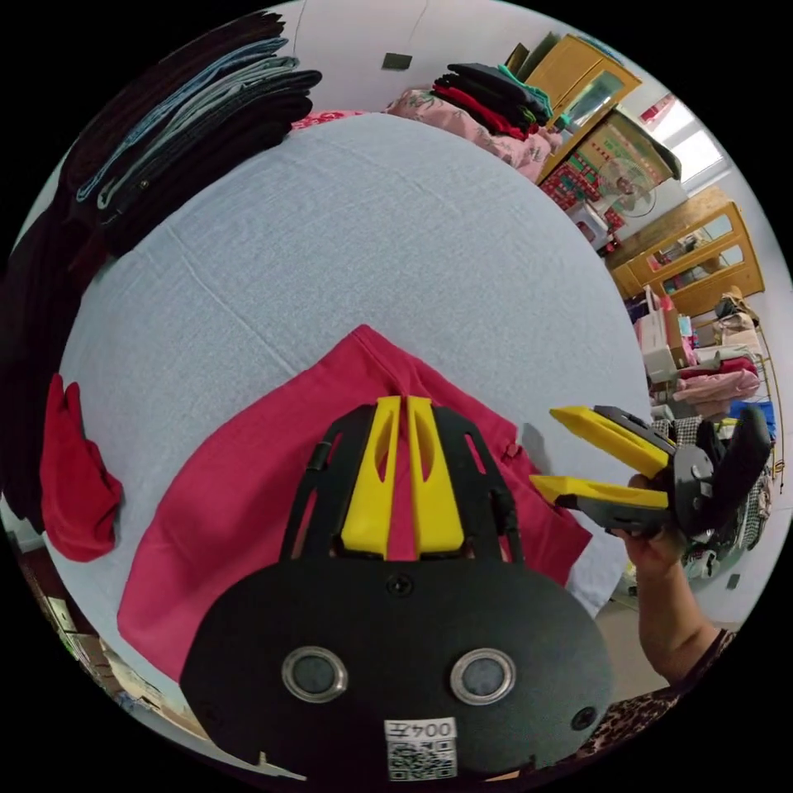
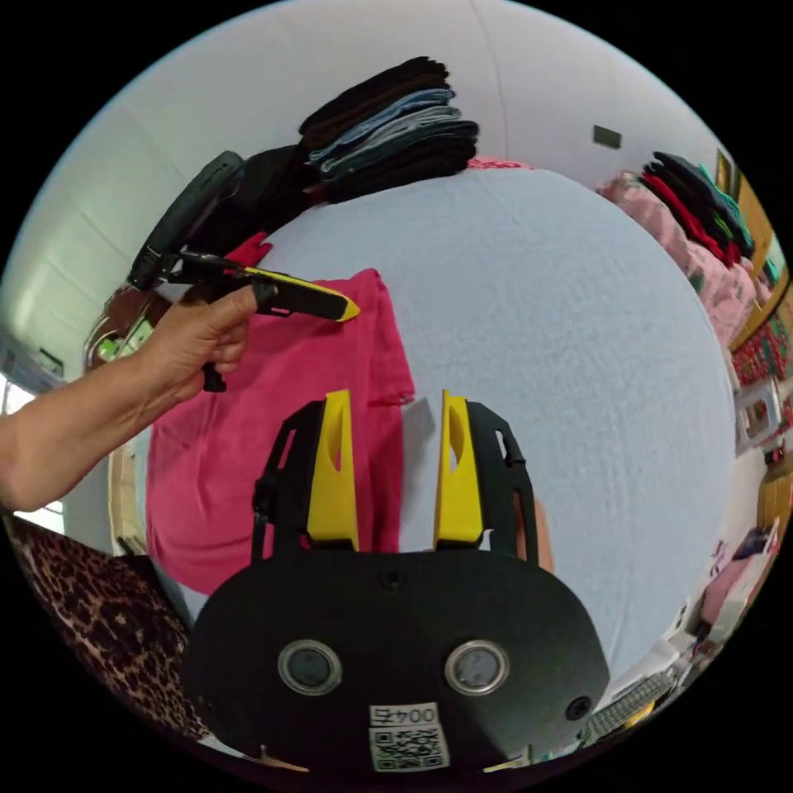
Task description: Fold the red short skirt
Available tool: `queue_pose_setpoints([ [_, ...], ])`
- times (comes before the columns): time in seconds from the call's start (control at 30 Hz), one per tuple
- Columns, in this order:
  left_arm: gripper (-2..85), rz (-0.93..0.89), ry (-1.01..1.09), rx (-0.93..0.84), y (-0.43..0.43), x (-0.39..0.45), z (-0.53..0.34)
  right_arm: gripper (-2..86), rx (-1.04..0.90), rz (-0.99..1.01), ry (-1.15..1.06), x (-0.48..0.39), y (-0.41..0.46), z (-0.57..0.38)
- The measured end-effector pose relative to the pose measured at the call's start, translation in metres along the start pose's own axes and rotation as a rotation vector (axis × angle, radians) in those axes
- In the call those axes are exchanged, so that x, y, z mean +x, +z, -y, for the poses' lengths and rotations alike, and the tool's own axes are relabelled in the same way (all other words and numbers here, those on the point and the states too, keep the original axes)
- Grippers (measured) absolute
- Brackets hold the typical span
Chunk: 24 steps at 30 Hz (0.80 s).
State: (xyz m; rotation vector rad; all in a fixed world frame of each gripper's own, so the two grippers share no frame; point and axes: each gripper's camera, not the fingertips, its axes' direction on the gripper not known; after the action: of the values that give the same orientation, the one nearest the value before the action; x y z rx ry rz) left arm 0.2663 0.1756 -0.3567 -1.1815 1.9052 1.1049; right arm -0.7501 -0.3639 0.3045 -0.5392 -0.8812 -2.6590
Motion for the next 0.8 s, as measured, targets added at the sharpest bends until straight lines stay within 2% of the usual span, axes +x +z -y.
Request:
queue_pose_setpoints([
  [0.07, 2.2, -0.023, 0.002, 0.031, -0.011, -0.009, -0.005, 14.1, 0.019, 0.114, -0.036, 0.005, 0.005, 0.011],
  [0.23, 1.6, -0.153, -0.026, 0.091, -0.035, -0.035, -0.019, 13.9, 0.034, 0.231, -0.101, 0.014, 0.013, 0.027],
  [0.47, 1.3, -0.333, -0.093, 0.132, -0.044, -0.081, -0.039, 13.6, 0.022, 0.275, -0.13, 0.011, 0.035, 0.057],
  [0.8, 1.2, -0.383, -0.069, 0.141, -0.047, -0.099, -0.035, 13.5, -0.07, 0.267, -0.093, 0.013, 0.076, 0.087],
])
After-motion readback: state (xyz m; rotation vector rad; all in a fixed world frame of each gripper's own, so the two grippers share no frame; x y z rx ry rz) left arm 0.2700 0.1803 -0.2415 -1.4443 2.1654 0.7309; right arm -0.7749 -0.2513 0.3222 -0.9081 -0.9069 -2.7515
